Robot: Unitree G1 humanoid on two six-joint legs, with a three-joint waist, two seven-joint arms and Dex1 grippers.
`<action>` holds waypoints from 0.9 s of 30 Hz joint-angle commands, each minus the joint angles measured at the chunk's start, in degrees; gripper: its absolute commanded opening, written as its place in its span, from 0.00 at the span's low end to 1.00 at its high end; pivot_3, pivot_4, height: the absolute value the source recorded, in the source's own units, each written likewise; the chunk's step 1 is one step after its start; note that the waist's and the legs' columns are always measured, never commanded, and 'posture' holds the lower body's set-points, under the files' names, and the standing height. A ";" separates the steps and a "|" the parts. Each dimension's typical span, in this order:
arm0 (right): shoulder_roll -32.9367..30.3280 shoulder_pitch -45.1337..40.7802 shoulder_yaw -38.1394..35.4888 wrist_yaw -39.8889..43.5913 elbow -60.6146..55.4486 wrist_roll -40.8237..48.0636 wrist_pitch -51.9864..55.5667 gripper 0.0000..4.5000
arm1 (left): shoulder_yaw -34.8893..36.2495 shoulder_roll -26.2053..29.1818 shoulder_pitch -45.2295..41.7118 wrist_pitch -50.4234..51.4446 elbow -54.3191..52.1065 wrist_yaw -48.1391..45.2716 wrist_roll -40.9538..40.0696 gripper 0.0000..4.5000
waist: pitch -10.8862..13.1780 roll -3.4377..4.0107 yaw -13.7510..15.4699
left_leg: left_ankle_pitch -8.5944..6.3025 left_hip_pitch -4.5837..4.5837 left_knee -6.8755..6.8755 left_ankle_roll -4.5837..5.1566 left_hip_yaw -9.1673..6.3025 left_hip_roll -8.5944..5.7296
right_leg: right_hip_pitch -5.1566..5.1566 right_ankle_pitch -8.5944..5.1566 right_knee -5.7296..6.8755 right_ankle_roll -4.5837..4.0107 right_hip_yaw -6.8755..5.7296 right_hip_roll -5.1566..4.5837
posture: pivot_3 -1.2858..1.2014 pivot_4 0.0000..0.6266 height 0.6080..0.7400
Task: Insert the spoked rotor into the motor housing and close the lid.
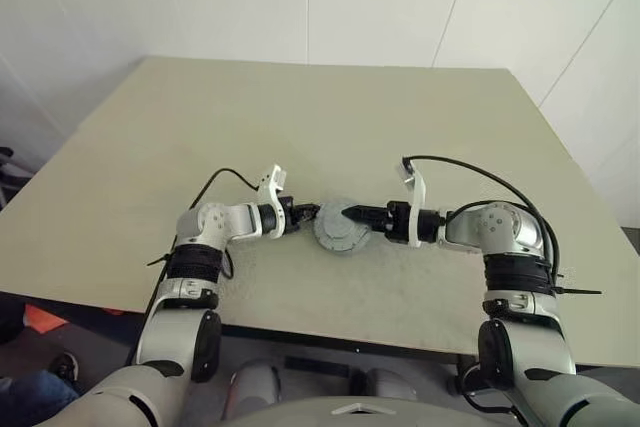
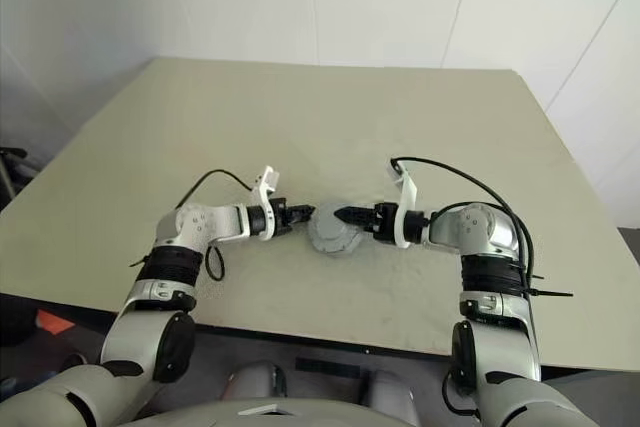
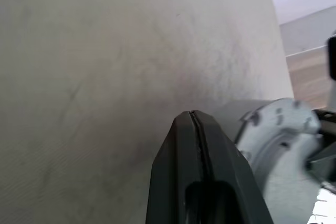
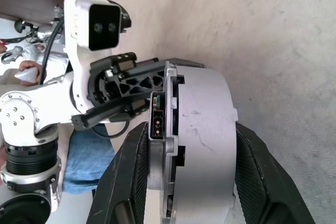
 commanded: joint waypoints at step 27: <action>6.89 -7.14 -12.23 -8.06 5.38 3.92 0.29 0.48 | 8.97 0.05 2.33 -3.84 -2.09 1.58 -1.84 0.00 | 0.12 0.11 -0.33 | 0.15 -0.33 0.10 -0.23 0.02 0.00 | -0.78 -0.01 0.62 -0.15 0.06 0.00 | 0.52 0.00 1.00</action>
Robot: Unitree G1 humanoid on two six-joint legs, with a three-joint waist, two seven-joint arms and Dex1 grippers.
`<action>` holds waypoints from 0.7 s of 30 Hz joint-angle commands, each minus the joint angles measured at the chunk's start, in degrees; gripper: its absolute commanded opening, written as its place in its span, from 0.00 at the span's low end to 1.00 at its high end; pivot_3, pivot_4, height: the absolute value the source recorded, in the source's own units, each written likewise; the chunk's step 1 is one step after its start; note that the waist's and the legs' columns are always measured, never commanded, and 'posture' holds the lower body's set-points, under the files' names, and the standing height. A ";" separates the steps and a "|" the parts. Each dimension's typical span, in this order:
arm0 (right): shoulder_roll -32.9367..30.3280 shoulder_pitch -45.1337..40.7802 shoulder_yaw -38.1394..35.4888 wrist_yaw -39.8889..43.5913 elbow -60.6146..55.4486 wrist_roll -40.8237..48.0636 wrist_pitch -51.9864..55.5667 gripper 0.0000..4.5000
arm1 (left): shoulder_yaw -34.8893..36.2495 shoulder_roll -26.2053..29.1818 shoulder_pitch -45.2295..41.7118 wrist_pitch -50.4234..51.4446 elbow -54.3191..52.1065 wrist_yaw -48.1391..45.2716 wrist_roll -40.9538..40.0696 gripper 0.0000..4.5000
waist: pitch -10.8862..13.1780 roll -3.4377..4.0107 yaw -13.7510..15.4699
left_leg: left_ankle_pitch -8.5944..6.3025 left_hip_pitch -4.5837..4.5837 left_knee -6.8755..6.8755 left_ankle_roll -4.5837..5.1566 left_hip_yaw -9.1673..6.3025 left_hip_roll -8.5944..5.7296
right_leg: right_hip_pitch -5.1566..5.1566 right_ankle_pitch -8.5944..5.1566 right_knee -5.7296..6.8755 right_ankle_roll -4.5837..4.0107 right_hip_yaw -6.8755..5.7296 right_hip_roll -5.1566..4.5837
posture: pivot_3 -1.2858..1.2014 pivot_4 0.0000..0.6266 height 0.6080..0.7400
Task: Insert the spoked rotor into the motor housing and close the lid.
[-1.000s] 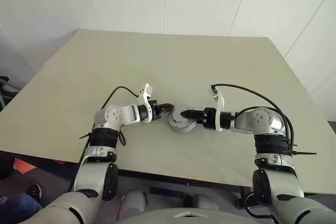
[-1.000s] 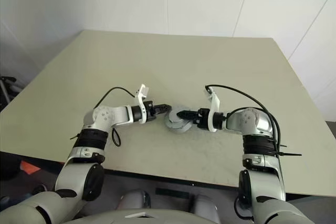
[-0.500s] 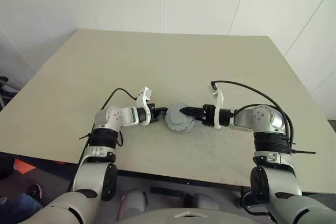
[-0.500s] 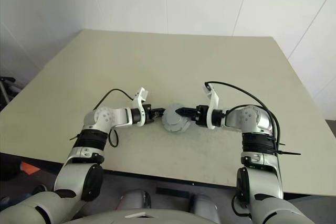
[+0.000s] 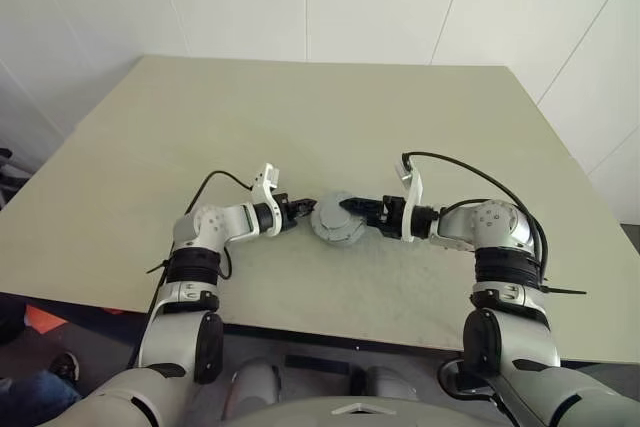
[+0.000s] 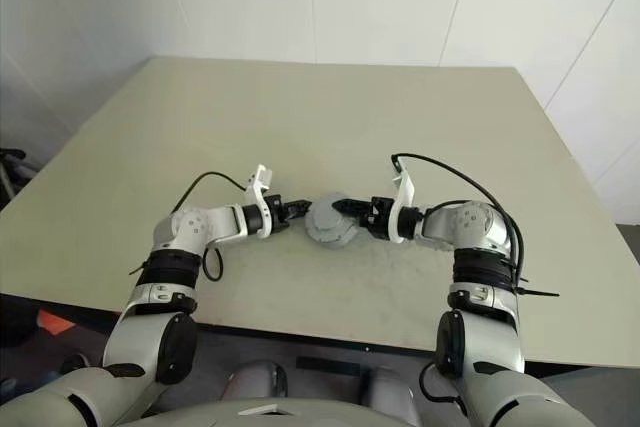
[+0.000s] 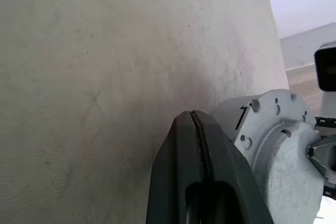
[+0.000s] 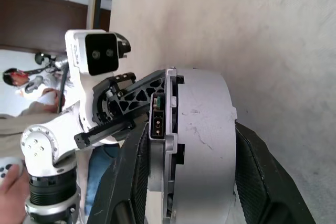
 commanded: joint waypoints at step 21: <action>10.58 -14.39 -16.57 -14.24 8.35 8.02 -8.99 0.48 | 21.20 3.19 8.94 -3.26 -13.35 9.40 -16.65 0.65 | 0.13 -0.02 0.27 | 0.06 -0.40 0.04 -0.10 -0.02 0.14 | -0.48 -0.15 0.28 -0.25 -0.01 0.16 | 0.52 0.00 1.00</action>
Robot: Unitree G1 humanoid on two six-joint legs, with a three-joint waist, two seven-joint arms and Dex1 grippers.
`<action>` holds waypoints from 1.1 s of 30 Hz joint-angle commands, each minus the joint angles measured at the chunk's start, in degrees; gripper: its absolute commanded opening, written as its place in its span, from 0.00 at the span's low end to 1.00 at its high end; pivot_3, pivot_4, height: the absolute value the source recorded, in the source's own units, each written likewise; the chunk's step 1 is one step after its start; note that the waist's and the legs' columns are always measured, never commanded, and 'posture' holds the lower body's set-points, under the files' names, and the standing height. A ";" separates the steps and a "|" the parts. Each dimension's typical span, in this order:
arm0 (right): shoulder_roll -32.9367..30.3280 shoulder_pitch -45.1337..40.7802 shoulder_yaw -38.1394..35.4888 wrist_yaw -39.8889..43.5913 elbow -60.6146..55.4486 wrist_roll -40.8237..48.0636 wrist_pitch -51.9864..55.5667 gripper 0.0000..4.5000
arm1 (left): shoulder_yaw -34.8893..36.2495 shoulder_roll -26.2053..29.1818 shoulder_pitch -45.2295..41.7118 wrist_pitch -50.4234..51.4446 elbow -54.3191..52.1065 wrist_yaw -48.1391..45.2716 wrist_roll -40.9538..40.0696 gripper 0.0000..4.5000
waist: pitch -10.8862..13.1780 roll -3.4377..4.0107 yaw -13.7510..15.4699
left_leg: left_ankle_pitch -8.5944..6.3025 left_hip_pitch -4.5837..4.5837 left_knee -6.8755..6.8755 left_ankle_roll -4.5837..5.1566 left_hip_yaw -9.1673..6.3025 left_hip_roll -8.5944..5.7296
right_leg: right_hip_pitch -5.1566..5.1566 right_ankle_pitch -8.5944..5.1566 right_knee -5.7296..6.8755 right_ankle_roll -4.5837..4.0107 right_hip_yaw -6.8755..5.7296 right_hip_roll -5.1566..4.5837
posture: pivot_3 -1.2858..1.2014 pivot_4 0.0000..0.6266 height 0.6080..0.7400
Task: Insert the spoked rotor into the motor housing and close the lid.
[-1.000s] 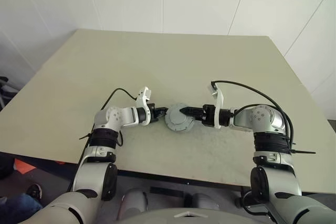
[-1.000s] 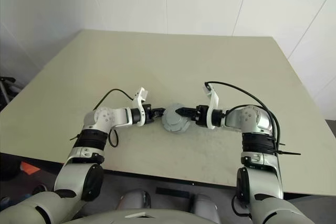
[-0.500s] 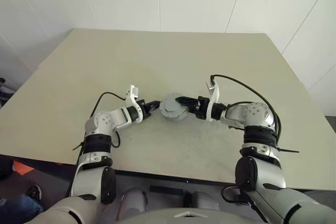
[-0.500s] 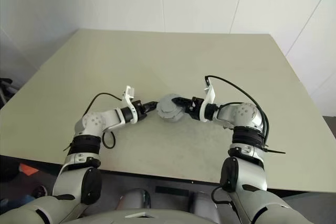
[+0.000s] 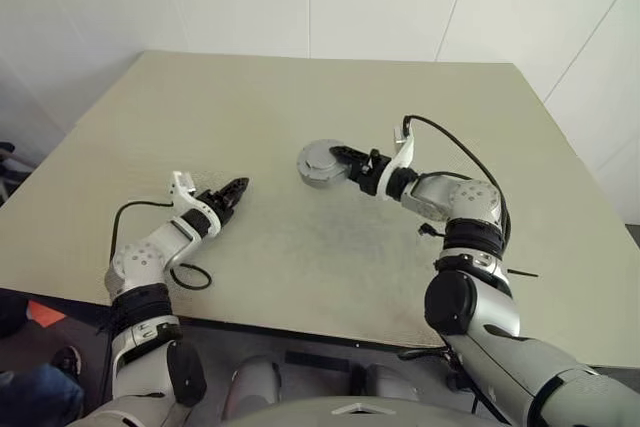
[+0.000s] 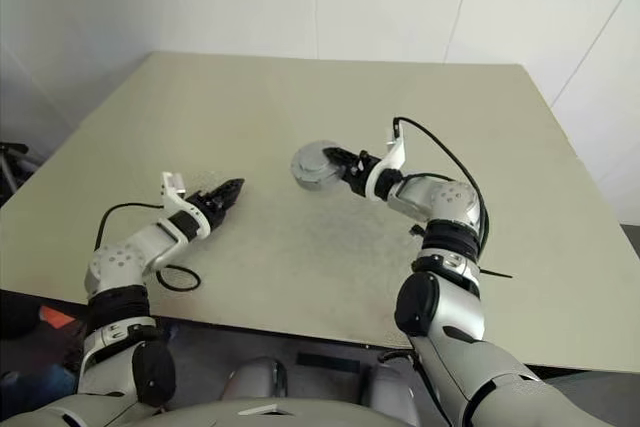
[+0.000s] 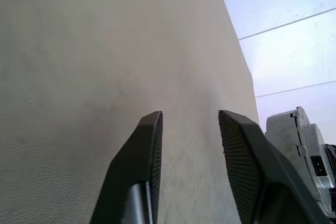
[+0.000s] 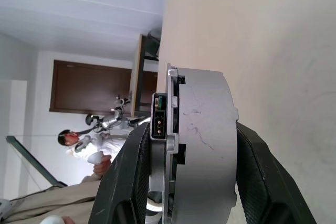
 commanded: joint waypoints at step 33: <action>5.35 0.80 4.04 -2.26 -11.27 9.26 6.11 0.48 | -8.38 -4.02 -4.15 7.58 0.19 1.75 -23.04 1.00 | 0.00 -0.02 0.12 | 0.03 -0.31 0.30 -0.07 -0.02 0.07 | -0.23 0.23 0.19 0.35 0.00 0.11 | 0.52 0.00 1.00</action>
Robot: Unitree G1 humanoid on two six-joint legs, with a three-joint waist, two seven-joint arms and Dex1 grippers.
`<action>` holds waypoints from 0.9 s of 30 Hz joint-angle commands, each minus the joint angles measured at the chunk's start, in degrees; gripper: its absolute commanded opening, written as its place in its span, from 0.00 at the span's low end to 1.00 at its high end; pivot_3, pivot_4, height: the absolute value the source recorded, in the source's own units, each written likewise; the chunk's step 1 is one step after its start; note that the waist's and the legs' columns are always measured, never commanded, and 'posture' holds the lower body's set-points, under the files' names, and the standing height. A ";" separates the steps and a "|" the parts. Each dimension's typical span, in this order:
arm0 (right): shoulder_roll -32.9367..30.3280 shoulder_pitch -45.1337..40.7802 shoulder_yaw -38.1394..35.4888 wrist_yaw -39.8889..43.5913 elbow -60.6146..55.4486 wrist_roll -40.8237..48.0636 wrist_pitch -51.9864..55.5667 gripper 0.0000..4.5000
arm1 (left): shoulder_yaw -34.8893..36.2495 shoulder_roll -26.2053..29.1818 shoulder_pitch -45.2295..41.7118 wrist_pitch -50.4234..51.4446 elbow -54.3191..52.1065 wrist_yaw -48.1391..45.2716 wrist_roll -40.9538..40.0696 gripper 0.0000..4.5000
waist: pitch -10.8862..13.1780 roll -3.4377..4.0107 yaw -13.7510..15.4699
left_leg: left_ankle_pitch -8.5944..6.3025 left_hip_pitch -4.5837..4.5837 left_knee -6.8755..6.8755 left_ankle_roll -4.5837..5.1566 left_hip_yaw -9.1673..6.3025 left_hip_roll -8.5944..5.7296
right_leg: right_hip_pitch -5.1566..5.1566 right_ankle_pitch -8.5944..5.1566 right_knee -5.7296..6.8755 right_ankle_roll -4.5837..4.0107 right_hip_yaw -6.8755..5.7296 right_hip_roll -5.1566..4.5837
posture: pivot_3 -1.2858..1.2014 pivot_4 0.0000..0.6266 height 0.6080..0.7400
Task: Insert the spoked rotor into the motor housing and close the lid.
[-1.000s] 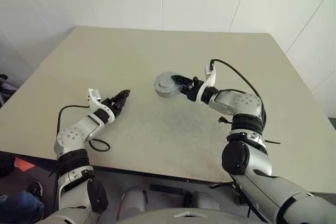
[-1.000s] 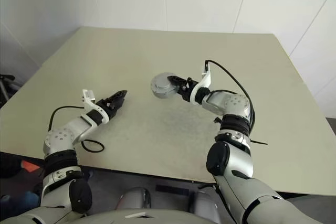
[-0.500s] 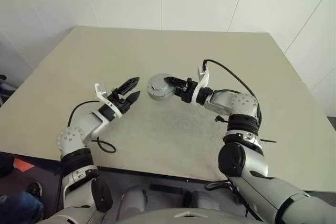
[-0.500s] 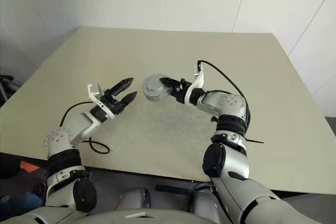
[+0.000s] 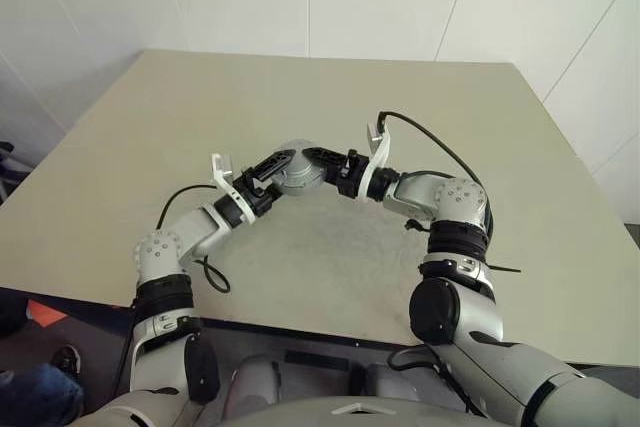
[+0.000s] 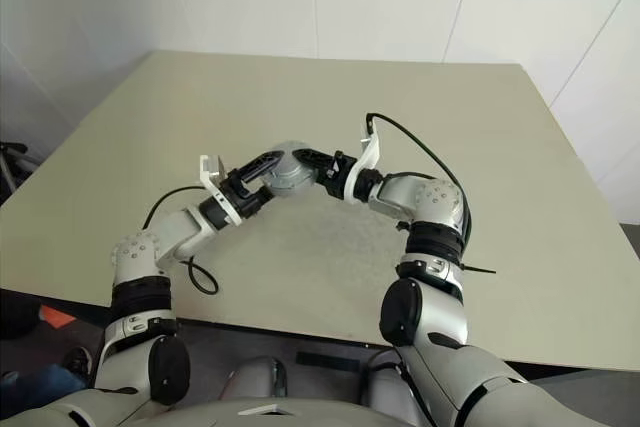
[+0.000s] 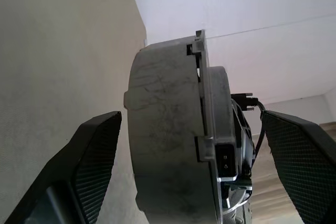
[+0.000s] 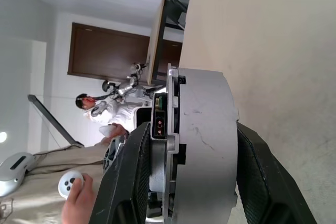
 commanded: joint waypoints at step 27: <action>-1.21 0.63 3.63 1.39 -4.17 2.01 -4.76 0.69 | -2.53 1.32 -1.62 -4.85 1.22 -4.12 3.62 0.52 | 0.00 -0.01 0.08 | 0.12 0.14 0.28 -0.20 -0.01 -0.01 | -0.01 -0.01 0.67 0.00 0.05 -0.03 | 0.52 0.00 1.00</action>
